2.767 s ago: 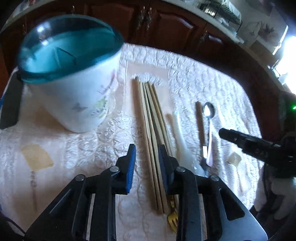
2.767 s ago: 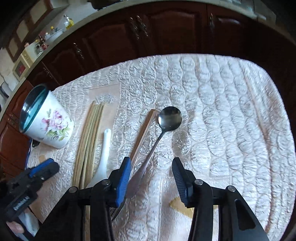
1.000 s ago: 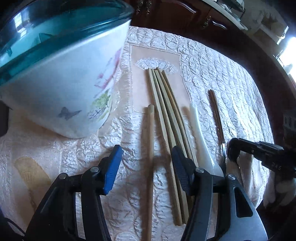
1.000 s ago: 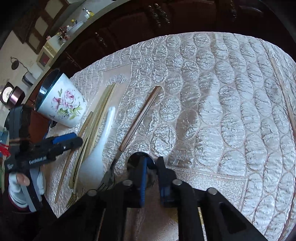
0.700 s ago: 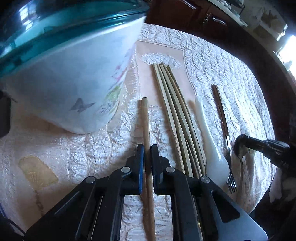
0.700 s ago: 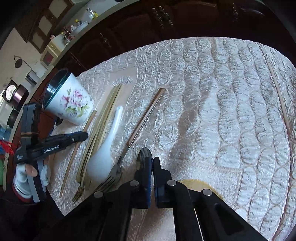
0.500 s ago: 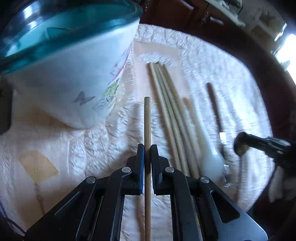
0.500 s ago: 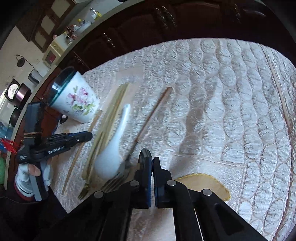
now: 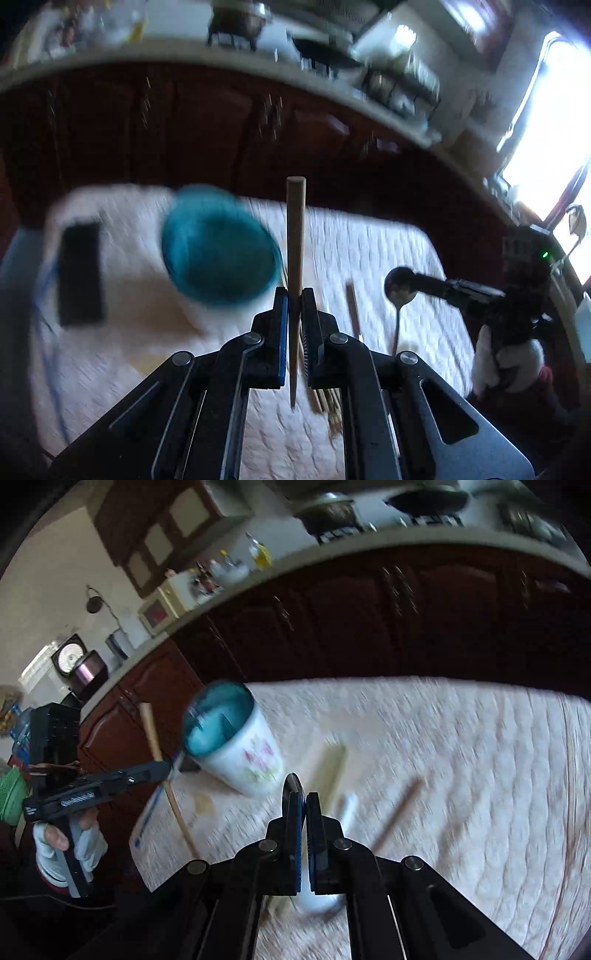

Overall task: Organize utensils
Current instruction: 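Lift the chopstick and spoon and lower both into the floral cup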

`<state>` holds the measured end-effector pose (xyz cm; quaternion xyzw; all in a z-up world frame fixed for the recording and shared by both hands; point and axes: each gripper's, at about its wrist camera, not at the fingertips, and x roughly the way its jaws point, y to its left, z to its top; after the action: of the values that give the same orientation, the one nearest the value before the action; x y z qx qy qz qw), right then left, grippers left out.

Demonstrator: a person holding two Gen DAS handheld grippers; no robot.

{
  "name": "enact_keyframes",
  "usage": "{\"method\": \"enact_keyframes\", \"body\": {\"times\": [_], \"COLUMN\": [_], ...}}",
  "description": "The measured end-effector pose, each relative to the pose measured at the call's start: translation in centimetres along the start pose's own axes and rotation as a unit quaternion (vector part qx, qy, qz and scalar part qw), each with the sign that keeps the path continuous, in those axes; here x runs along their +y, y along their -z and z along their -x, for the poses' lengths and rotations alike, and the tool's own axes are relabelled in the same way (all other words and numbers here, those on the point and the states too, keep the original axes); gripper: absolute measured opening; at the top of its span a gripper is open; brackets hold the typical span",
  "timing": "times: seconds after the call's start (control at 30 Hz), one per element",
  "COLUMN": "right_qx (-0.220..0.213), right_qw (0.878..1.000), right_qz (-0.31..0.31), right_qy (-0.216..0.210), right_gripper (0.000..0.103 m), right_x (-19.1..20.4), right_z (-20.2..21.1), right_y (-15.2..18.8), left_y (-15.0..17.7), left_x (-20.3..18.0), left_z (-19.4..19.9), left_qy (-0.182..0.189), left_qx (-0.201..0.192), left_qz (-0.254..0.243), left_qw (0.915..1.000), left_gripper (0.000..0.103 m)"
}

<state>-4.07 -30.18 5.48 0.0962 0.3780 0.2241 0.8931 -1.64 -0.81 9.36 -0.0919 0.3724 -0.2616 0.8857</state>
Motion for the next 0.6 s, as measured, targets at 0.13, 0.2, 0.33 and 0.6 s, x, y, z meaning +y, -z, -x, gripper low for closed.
{"method": "enact_keyframes", "body": {"times": [0.13,0.2,0.33,0.6], "right_qx": [-0.048,-0.067,-0.100,-0.122], "right_qw": [0.998,0.997,0.990,0.978], "right_qz": [0.023,0.039,0.069,0.114], "right_qy": [0.013,0.024,0.066,0.124], "right_gripper": [0.002,0.002,0.002,0.002], "right_x": [2.5,3.9,6.2,8.3], "right_z": [-0.3,-0.8,-2.6,-9.1], "right_y": [-4.8,-7.1,-11.1,-14.4], "left_y": [-3.8,-5.6,-8.1,-9.4], "left_x": [1.1,1.8,3.3,6.5], "left_z": [2.3,3.0,3.2,1.2], "left_qy": [-0.032,-0.043,-0.075,-0.097], "left_qx": [-0.062,-0.082,-0.107,-0.112], "left_qz": [-0.003,-0.002,-0.004,0.017], "left_qw": [0.9976,0.9957,0.9914,0.9888], "left_gripper": [0.005,0.005,0.005,0.005]}}
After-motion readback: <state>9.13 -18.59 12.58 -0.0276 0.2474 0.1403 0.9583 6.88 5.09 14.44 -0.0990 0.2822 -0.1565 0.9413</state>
